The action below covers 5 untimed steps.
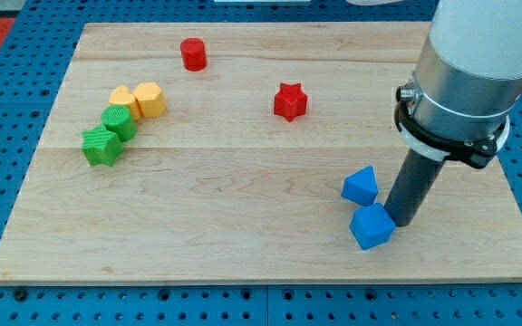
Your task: Move red star near to the blue triangle
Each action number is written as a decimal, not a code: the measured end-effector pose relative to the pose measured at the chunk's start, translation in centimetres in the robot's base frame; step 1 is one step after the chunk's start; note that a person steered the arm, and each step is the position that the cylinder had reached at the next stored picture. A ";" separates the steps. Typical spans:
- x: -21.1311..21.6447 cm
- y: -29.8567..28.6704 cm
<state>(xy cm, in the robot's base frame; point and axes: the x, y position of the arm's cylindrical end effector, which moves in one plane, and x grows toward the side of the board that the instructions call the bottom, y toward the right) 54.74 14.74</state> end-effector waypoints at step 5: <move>-22.4 0.6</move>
<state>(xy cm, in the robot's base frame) 32.36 15.31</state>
